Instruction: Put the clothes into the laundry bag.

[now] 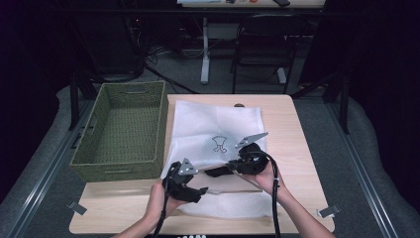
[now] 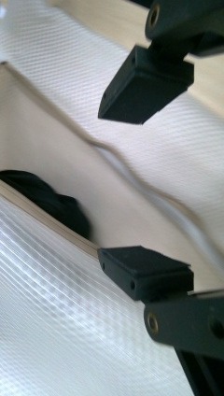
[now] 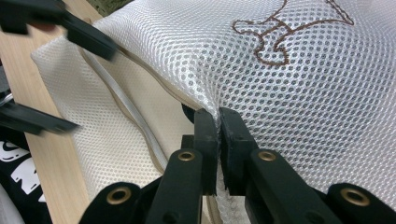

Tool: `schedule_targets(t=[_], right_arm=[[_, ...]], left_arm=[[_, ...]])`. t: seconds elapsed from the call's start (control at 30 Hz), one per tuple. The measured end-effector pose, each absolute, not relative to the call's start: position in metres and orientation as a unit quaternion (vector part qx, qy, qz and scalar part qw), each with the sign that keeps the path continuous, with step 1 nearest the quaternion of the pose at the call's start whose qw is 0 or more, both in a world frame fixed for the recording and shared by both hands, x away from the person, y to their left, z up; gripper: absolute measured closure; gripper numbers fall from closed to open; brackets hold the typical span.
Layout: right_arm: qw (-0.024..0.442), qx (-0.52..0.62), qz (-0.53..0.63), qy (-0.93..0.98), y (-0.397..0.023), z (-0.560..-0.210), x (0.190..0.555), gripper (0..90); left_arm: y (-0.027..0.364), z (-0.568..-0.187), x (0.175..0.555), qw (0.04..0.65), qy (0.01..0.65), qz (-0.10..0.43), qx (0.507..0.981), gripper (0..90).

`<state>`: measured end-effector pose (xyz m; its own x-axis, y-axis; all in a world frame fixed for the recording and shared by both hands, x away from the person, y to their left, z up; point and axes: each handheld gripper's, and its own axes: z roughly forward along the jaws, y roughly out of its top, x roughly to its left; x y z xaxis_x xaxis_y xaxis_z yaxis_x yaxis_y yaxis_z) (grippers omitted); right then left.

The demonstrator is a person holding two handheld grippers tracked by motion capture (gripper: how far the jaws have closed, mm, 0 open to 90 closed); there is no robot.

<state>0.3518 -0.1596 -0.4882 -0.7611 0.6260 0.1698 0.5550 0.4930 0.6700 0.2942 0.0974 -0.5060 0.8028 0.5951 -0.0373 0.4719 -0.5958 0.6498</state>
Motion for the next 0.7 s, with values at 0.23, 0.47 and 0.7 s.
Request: schedule_targets(t=[0.23,0.47,0.7], right_arm=[[0.048,0.339,0.359,0.868,-0.158,-0.491,0.35,86.5],[0.052,0.341,0.356,0.869,-0.161,-0.492,0.349,86.5],[0.052,0.34,0.347,0.873,-0.164,-0.494,0.348,86.5]], left_arm=[[0.141,-0.504,0.28,0.312,0.323,0.086,0.889,16.5],[0.175,-0.496,0.276,0.308,0.36,0.072,0.878,8.6],[0.201,-0.516,0.285,0.291,0.415,0.02,0.862,6.3]])
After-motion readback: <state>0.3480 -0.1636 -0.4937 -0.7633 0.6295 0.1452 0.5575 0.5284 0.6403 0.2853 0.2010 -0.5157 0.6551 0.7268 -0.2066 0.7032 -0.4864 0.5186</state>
